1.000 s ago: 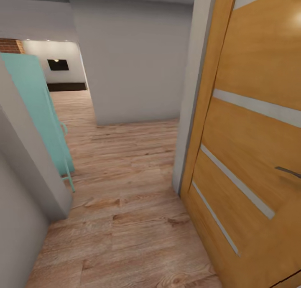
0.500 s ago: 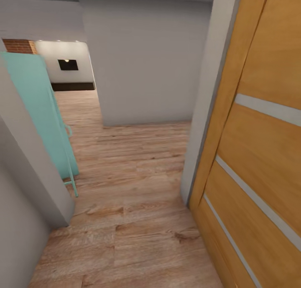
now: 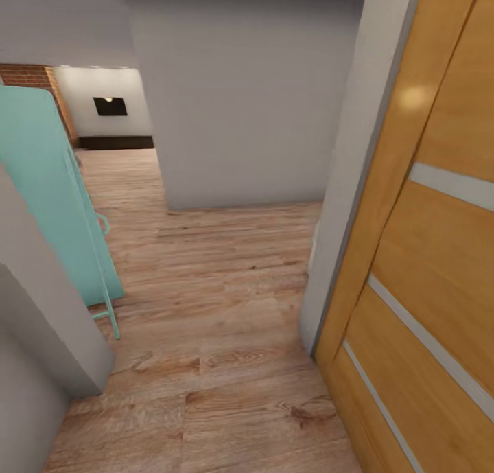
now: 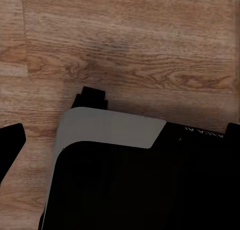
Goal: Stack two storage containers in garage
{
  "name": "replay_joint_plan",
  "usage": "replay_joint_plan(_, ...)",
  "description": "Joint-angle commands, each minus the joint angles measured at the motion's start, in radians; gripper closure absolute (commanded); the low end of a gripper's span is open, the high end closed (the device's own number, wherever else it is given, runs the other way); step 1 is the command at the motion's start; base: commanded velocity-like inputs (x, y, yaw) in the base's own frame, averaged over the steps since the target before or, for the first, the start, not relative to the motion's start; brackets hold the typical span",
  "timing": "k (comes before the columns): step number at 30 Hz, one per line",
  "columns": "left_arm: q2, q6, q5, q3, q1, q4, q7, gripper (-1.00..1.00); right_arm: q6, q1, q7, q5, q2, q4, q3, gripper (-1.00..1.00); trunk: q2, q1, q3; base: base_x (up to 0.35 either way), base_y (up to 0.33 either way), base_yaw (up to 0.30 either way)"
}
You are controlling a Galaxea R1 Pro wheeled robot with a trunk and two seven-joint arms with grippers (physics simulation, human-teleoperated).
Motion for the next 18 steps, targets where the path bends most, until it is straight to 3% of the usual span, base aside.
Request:
replay_joint_plan(1,0.0,0.005,0.007,0.001,-0.001,0.0,-0.003,-1.0,-0.005,-0.001,-0.001,-0.008,0.001,0.003,0.008,-1.0,0.0,0.001,-0.001,0.322,0.0,0.106)
replay_joint_plan(13,0.0,0.005,0.007,0.001,0.0,0.0,-0.003,-1.0,-0.007,-0.001,-0.002,-0.009,-0.001,0.003,0.008,-1.0,0.0,0.001,-0.001,0.322,0.0,0.244)
replay_joint_plan(18,0.0,0.005,0.007,0.001,0.0,0.0,-0.003,-1.0,-0.007,-0.001,-0.002,-0.009,-0.001,0.003,0.007,-1.0,0.0,0.001,-0.001,0.322,0.0,0.087)
